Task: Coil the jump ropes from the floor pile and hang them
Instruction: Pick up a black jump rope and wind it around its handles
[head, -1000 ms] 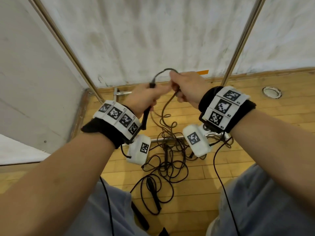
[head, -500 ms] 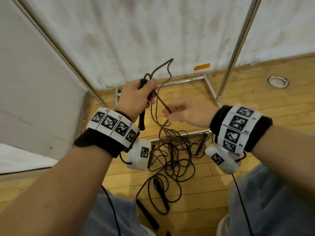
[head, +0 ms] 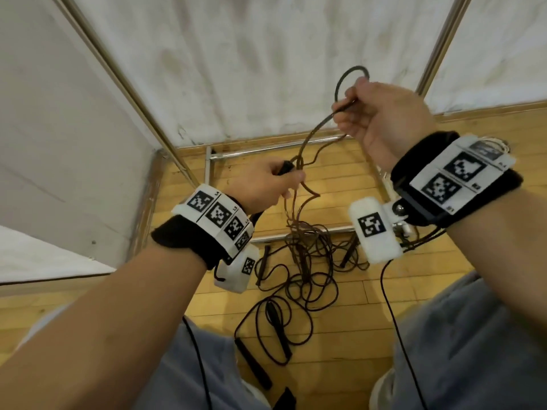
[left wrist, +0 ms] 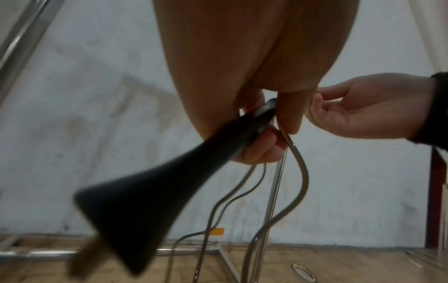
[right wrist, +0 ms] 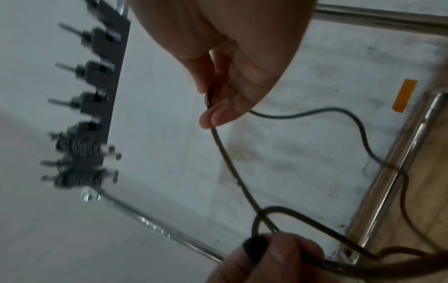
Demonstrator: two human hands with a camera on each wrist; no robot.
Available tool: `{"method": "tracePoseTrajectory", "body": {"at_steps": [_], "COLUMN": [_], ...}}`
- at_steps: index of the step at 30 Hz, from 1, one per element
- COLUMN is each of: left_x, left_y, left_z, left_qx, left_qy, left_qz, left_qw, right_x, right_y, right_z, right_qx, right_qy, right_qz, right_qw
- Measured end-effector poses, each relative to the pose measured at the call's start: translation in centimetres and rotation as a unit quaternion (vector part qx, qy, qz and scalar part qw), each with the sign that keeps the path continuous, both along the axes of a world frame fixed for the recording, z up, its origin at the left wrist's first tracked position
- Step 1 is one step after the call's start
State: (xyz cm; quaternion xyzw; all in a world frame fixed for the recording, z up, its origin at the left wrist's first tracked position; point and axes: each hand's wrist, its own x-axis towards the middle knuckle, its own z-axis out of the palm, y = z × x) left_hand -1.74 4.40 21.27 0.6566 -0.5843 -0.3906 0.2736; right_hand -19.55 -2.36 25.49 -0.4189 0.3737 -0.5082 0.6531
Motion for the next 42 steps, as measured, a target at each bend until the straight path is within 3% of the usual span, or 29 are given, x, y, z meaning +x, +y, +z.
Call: {"method": "tracePoseTrajectory", "body": {"at_steps": [3, 5, 6, 8, 9, 11, 15, 17, 20, 23, 27, 29, 31, 34, 38, 42], "left_x": [-0.1, -0.1, -0.1, 0.0, 0.1, 0.1, 0.3, 0.5, 0.0, -0.8, -0.9, -0.7, -0.3, 0.5, 0.6, 0.5], "left_y": [-0.3, -0.7, -0.9, -1.3, -1.4, -1.6, -1.5, -1.2, -0.3, 0.2, 0.2, 0.1, -0.2, -0.7, -0.9, -1.1], "left_z": [0.7, 1.4, 1.7, 2.4, 2.7, 3.3, 4.0, 4.0, 3.1, 2.7, 3.2, 3.6, 4.0, 4.6, 4.7, 4.1], "left_qx": [-0.055, -0.086, -0.097, -0.109, -0.113, -0.121, -0.119, -0.089, -0.035, -0.033, -0.057, -0.105, -0.137, -0.139, -0.138, -0.124], "left_qy": [0.035, 0.092, 0.117, 0.164, 0.187, 0.220, 0.241, 0.244, 0.154, 0.105, 0.144, 0.145, 0.170, 0.229, 0.276, 0.231], "left_qz": [0.057, 0.085, 0.097, 0.120, 0.128, 0.139, 0.146, 0.102, 0.000, -0.033, -0.027, 0.011, 0.068, 0.121, 0.120, 0.123], "left_qw": [0.996, 0.988, 0.984, 0.973, 0.967, 0.958, 0.952, 0.960, 0.987, 0.993, 0.988, 0.984, 0.974, 0.956, 0.943, 0.957], "right_x": [-0.6, -0.2, 0.2, 1.2, 1.8, 2.7, 2.5, 1.8, 1.0, 0.6, 0.3, 0.1, -0.1, 0.6, 2.0, 2.3], "right_y": [-0.6, -0.3, 0.1, 1.5, 2.3, 3.6, 3.6, 3.3, 3.0, 2.8, 2.1, 1.7, 1.9, 3.1, 4.2, 3.5], "right_z": [0.0, -0.9, -1.6, -2.7, -3.1, -3.6, -2.7, -1.5, 0.1, 1.1, 1.6, 1.4, 0.6, -1.4, -2.8, -2.5], "right_qx": [0.038, 0.040, 0.024, -0.047, -0.080, -0.113, -0.109, -0.094, -0.064, -0.047, -0.038, -0.007, 0.030, 0.015, -0.126, -0.154], "right_qy": [-0.024, 0.063, 0.140, 0.316, 0.372, 0.406, 0.361, 0.306, 0.200, 0.132, 0.056, 0.035, 0.082, 0.243, 0.373, 0.349], "right_qz": [0.030, 0.100, 0.144, 0.237, 0.270, 0.280, 0.227, 0.168, 0.078, 0.035, -0.010, 0.023, 0.138, 0.281, 0.255, 0.136], "right_qw": [0.999, 0.992, 0.979, 0.917, 0.884, 0.862, 0.898, 0.932, 0.975, 0.990, 0.998, 0.999, 0.987, 0.928, 0.883, 0.914]}}
